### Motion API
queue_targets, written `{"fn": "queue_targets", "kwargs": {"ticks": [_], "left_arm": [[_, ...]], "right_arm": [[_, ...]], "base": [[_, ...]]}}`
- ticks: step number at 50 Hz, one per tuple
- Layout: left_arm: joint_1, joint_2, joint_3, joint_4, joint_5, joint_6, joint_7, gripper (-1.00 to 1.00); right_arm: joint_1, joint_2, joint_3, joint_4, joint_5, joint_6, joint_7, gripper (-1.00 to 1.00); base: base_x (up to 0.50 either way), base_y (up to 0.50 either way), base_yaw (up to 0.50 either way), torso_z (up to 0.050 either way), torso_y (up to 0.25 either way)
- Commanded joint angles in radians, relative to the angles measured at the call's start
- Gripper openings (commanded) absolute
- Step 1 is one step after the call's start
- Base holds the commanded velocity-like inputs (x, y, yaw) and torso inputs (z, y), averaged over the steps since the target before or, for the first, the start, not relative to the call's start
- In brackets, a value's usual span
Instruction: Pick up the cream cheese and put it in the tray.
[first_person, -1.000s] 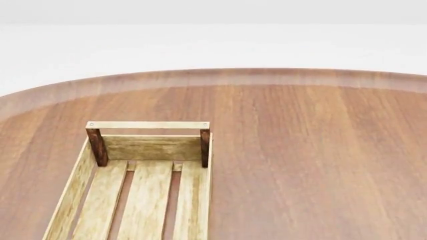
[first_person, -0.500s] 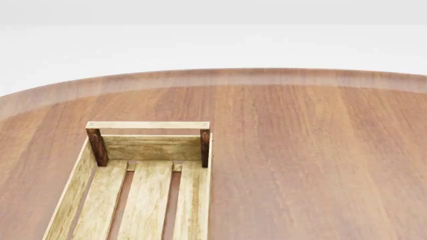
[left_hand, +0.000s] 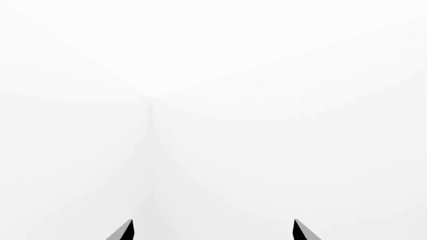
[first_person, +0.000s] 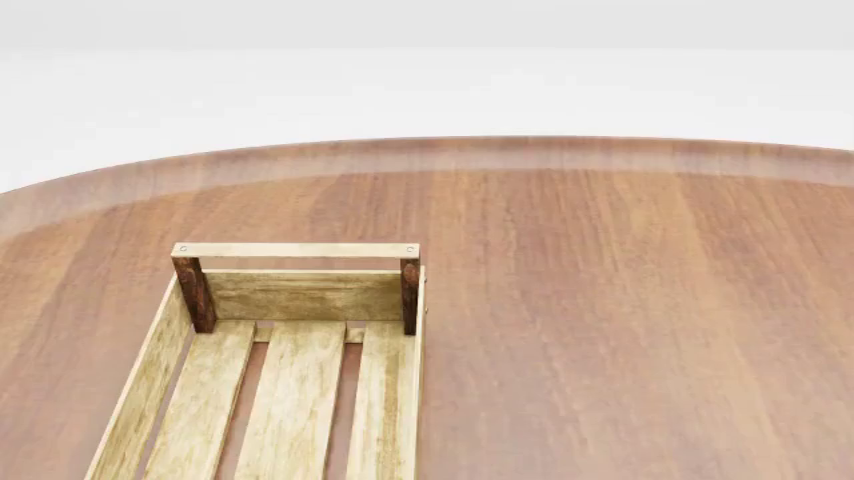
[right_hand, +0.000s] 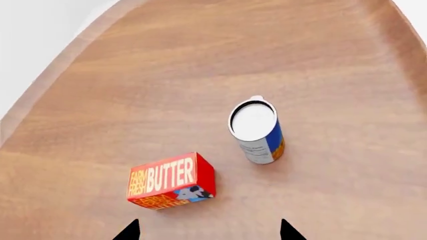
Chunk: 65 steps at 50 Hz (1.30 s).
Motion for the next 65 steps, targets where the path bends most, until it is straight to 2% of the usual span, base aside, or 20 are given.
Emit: {"fn": "queue_targets", "kwargs": {"ticks": [1,13,33,65], "left_arm": [[0.001,0.000,-0.005,0.000,-0.007,0.002,0.000,1.00],[0.004,0.000,-0.009,0.000,-0.016,0.005,0.001,1.00],[0.017,0.000,-0.032,0.000,-0.051,0.024,-0.003,1.00],[0.015,0.000,-0.032,0.000,-0.051,0.025,-0.001,1.00]], "right_arm": [[-0.039,-0.011,-0.093,0.000,-0.049,-0.041,0.000,1.00],[-0.126,-0.011,-0.131,0.002,-0.066,-0.134,0.000,1.00],[-0.201,-0.011,-0.160,0.007,-0.101,-0.183,0.000,1.00],[-0.006,-0.011,-0.343,0.310,-0.218,-0.012,0.000,1.00]], "base": [[0.00,0.00,0.00,0.000,0.000],[0.00,0.00,0.00,0.000,0.000],[0.00,0.00,0.00,0.000,0.000],[0.00,0.00,0.00,0.000,0.000]]}}
